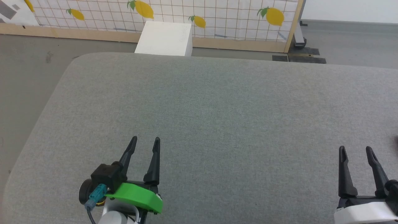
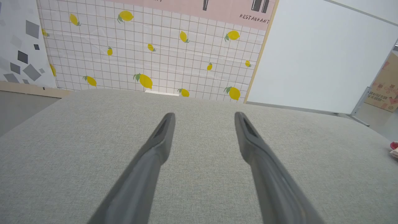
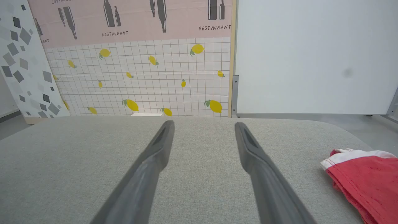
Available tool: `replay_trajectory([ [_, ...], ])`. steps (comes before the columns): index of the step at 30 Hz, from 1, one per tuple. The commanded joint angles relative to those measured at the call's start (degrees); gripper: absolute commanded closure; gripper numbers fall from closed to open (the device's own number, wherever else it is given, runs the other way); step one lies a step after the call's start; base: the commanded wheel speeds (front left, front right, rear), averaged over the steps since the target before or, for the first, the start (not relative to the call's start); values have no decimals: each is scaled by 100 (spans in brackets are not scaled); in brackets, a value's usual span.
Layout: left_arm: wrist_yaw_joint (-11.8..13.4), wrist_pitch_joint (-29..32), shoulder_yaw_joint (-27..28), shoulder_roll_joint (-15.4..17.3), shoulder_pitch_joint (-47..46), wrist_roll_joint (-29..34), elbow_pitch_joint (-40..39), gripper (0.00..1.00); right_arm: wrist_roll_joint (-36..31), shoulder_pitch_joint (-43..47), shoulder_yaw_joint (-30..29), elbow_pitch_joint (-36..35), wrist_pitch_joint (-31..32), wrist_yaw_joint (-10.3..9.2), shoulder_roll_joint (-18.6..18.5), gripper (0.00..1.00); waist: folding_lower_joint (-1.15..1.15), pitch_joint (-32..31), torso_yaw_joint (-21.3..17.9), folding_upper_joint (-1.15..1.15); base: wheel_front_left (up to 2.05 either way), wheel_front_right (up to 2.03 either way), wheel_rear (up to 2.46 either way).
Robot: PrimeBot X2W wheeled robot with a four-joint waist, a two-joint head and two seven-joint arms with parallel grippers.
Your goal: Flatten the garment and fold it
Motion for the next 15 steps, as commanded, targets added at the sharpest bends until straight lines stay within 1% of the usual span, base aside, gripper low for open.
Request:
replay_trajectory([
  [1, 22, -22, 3, -18, 79, -91, -2, 0, 47, 40, 9, 2, -32, -9, 16, 0, 0, -3, -10, 0, 0, 0, 0],
  [3, 23, -22, -1, -18, 80, -94, 12, 0, 58, 40, 13, 7, -32, -9, 16, 0, 0, -8, -19, 0, 0, 0, 0],
  [4, 1, 1, 0, 0, 1, 0, 9, 100, 7, -1, 6, 1, 1, 0, 0, 100, 0, -8, -19, 0, 0, 0, 0],
  [15, 2, 13, 3, 1, -2, 21, 7, 100, -2, -3, 8, 1, 7, 0, -2, 100, 0, -8, -22, 0, 0, 0, 0],
])
